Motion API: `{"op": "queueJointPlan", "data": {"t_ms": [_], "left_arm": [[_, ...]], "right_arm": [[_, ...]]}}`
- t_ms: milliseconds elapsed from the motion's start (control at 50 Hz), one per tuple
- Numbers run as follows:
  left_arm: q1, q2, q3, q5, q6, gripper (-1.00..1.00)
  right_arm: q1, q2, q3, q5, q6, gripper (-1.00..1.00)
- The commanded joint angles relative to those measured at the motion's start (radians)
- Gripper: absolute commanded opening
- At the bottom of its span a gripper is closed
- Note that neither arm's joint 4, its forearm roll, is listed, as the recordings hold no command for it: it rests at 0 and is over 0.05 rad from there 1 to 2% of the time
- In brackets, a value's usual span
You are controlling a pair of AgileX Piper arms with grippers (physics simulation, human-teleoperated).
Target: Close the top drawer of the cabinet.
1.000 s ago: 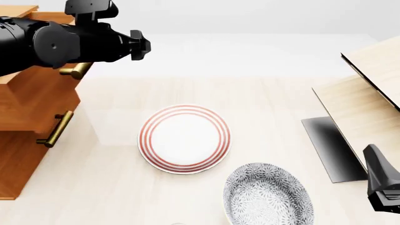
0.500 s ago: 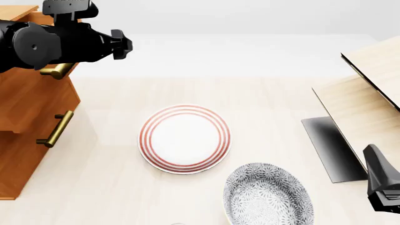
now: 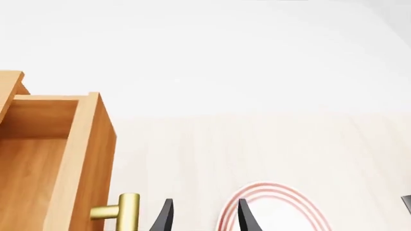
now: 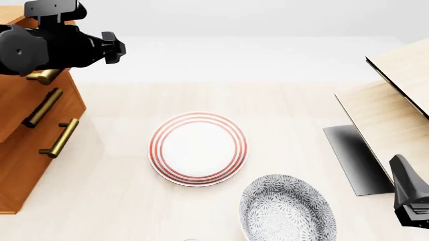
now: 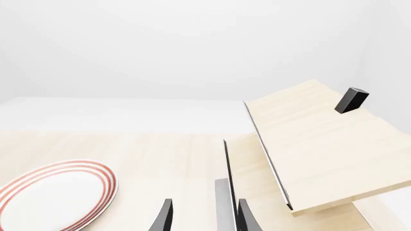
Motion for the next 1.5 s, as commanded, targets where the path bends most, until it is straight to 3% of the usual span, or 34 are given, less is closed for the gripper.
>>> {"op": "queueJointPlan", "data": {"t_ms": [20,1500], "left_arm": [[0.034,-0.014,0.010,0.007,-0.004,1.00],[0.236,-0.103,0.089,0.009,0.010,1.00]], "right_arm": [[0.000,0.000,0.000,0.000,0.000,1.00],[0.000,0.000,0.000,0.000,0.000,1.00]]}}
